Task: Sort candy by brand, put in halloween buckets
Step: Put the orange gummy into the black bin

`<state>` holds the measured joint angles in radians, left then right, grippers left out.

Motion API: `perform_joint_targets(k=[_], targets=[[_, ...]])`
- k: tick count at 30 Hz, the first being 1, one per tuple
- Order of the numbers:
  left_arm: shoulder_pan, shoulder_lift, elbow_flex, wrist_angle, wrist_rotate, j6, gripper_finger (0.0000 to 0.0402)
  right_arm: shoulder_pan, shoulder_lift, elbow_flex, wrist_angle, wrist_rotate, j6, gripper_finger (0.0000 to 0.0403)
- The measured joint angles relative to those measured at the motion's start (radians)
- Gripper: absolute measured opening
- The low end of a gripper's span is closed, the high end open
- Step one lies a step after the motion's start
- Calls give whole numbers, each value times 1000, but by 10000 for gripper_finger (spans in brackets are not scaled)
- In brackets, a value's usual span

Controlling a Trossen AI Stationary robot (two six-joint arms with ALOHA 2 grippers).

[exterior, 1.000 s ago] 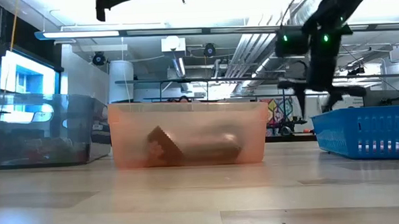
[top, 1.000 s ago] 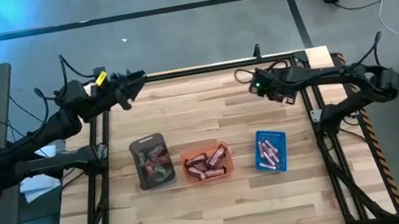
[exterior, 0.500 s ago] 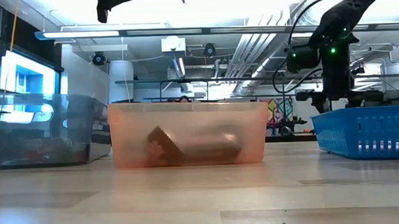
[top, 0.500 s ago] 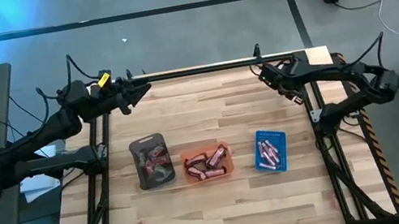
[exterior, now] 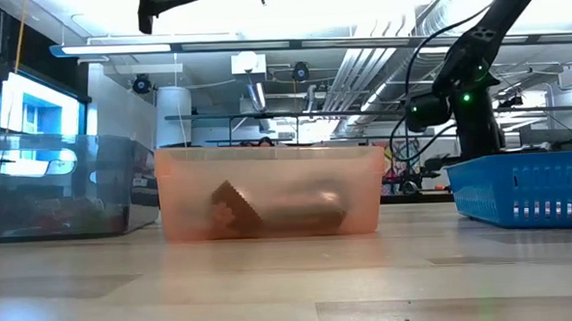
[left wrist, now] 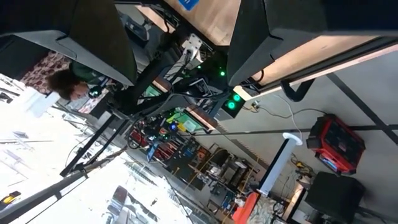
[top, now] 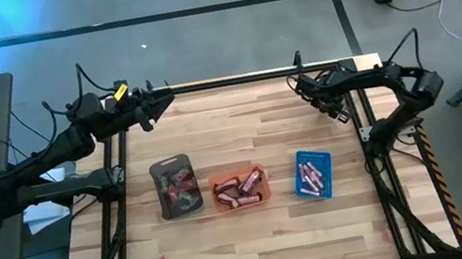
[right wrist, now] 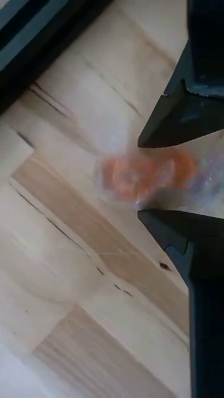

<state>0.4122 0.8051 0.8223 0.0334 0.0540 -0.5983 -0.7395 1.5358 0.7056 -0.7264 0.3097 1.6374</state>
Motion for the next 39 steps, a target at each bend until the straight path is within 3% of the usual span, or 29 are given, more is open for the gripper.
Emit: perform_joint_targets(k=[5,11,13,20,27,33,39], targets=[[0,0,0,0,-19,4,241,0,15,3,10,2,-95,143],[0,0,0,1,-42,12,241,0,-11,2,17,4,-197,29],[0,0,0,1,-44,25,241,1,-25,15,13,5,-236,12],[0,0,0,1,-40,32,241,97,-64,145,245,30,-457,35],[0,0,0,0,-8,5,241,312,3,219,709,-173,-615,5],[-1,0,0,-12,51,-3,241,537,171,332,894,-290,-635,17],[-1,0,0,3,53,-50,241,683,416,601,904,-413,-834,23]])
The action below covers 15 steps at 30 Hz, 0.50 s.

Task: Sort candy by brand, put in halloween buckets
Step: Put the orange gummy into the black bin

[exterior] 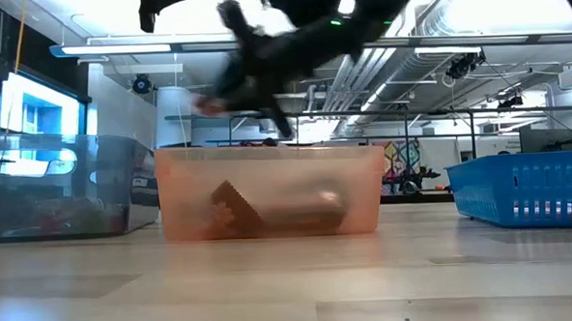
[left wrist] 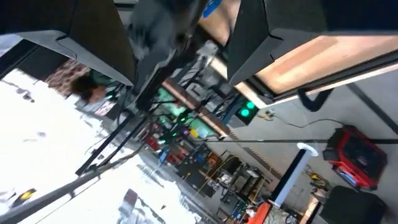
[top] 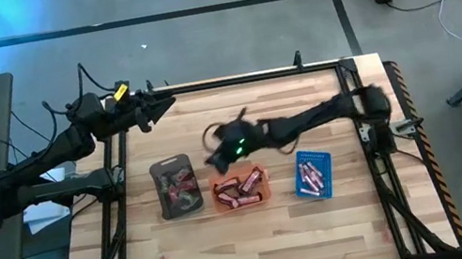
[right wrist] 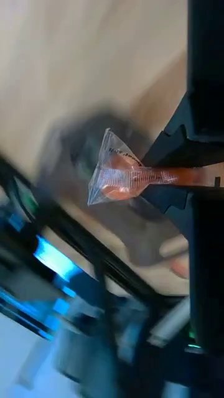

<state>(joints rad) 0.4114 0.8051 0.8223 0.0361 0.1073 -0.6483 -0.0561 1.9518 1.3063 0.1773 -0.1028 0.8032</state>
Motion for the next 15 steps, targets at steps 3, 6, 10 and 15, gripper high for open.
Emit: perform_joint_targets(k=[3,6,10,15], targets=[[0,0,0,37,23,-56,241,33,116,163,-1,-66,-119,23],[-11,0,0,81,39,-95,241,51,210,331,-56,-104,-200,24],[-42,0,0,166,41,-138,241,55,305,521,-242,-147,-281,44],[-108,0,0,228,38,-171,241,52,369,646,-316,-209,-352,116]])
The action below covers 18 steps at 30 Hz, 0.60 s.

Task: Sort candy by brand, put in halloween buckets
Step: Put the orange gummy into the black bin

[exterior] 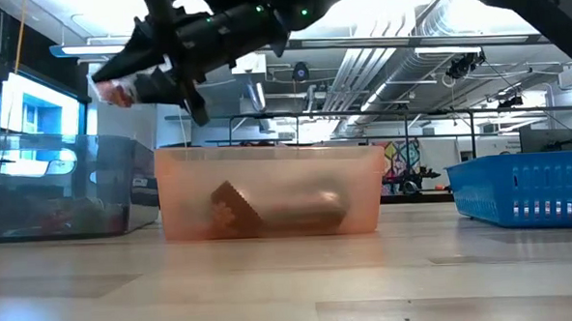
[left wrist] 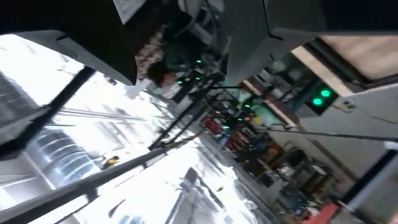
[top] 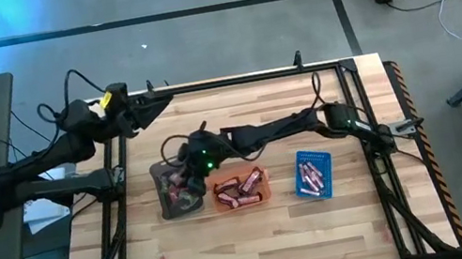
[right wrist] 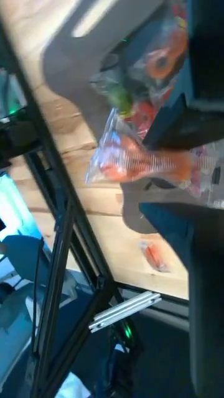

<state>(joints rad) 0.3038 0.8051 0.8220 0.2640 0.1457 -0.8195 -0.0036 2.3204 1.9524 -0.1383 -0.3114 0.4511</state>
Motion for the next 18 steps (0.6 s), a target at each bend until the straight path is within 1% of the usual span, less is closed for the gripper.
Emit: perform_joint_targets(k=[4,7,10,12,14,15,16,18], targets=[[-66,0,0,15,-44,-14,241,-2,-3,13,-15,8,-71,176],[-120,0,0,14,-108,13,241,-11,-3,13,-40,-2,-87,206],[-163,0,0,21,-180,46,241,-19,-3,13,-42,-78,-100,220],[-181,0,0,28,-217,65,241,-15,-3,13,-63,-94,-130,221],[-192,0,0,27,-243,74,241,-2,-8,12,-104,-94,-210,222],[-194,0,0,26,-251,79,241,6,-14,12,-140,-79,-267,222],[-196,0,0,26,-257,82,241,14,-19,12,-166,-42,-327,222],[-196,0,0,27,-264,90,241,33,-28,25,-228,66,-437,222]])
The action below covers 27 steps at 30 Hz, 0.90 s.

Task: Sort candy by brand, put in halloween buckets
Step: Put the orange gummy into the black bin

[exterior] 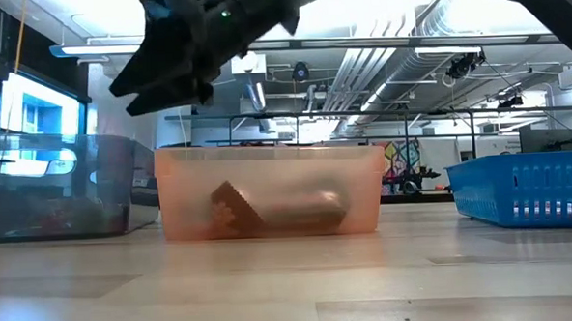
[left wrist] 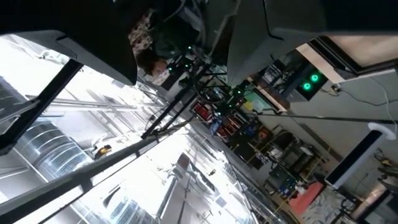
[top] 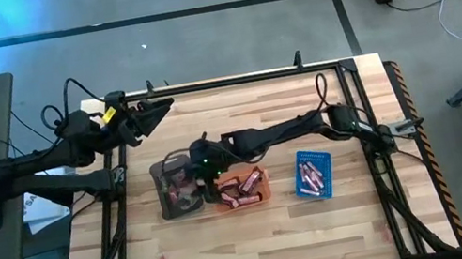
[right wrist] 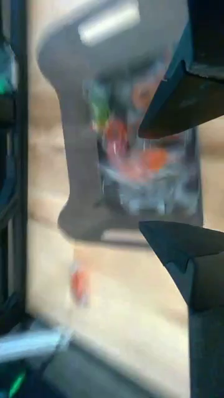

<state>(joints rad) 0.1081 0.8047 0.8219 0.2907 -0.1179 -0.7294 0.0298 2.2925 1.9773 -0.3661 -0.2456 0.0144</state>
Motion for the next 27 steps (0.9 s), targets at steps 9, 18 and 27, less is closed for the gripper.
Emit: perform_joint_targets(k=[9,18,27], targets=[[2,0,0,-1,-18,10,241,35,-14,19,-30,139,-124,222],[-12,0,0,-44,21,9,241,-94,-118,20,-387,142,-217,222],[-44,0,0,-141,30,27,241,-268,-369,-332,-506,96,-186,222]])
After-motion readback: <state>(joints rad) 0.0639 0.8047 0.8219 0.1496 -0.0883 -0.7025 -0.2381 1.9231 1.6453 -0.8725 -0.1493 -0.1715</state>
